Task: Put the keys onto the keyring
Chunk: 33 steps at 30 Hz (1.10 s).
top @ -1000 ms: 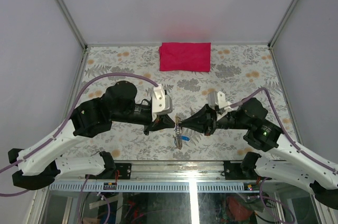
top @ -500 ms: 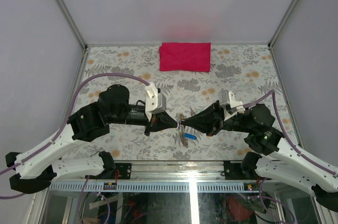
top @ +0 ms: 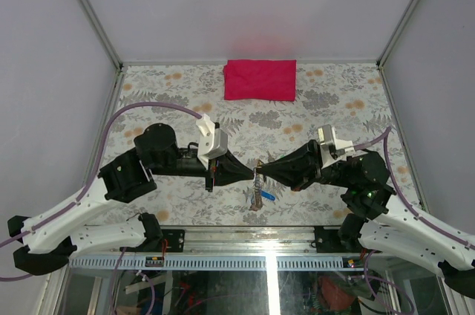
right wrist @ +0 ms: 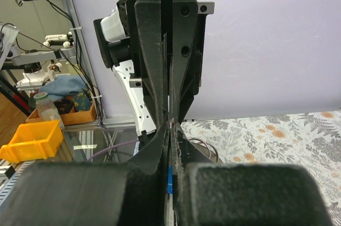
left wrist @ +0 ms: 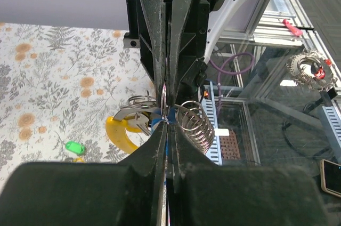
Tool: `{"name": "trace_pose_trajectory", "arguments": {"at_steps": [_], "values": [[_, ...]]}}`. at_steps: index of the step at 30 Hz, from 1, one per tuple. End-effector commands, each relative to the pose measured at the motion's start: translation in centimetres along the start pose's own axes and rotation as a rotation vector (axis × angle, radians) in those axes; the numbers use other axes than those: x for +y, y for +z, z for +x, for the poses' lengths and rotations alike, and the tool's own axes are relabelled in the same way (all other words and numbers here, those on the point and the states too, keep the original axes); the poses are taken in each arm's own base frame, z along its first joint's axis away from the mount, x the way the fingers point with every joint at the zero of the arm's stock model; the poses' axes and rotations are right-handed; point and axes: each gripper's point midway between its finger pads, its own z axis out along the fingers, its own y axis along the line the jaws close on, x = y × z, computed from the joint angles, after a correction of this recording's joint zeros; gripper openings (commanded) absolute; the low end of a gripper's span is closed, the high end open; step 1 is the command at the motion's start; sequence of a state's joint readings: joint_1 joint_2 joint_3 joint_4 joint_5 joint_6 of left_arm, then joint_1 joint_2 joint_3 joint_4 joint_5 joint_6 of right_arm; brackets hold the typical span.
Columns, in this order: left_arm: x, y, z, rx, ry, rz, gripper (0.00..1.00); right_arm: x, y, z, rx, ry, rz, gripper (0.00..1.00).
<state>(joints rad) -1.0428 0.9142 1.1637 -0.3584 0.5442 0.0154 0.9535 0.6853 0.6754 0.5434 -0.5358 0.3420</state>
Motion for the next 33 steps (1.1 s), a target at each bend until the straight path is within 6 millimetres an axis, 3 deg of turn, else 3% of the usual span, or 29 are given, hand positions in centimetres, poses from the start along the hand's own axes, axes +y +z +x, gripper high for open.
{"name": "trace_pose_trajectory", "arguments": {"at_steps": [1, 5, 13, 19, 33], "values": [[-0.8, 0.4, -0.9, -0.064, -0.01, 0.045, 0.0, 1.1, 0.2, -6.1, -0.214, -0.086, -0.023, 0.0], [-0.9, 0.4, -1.5, -0.092, -0.008, 0.045, 0.02, 1.0, 0.1, -6.1, -0.229, -0.083, -0.013, 0.0], [-0.5, -1.0, -3.9, -0.193, 0.029, -0.024, 0.23, 1.6, 0.1, -5.6, -0.185, -0.104, -0.05, 0.0], [-0.6, -1.6, -5.0, -0.252, 0.039, -0.038, 0.32, 2.1, 0.3, -5.5, -0.164, -0.111, -0.083, 0.0], [-0.4, 0.3, -3.6, -0.222, 0.008, 0.01, 0.36, 2.2, 0.2, -5.7, -0.167, -0.116, -0.087, 0.0]]}}
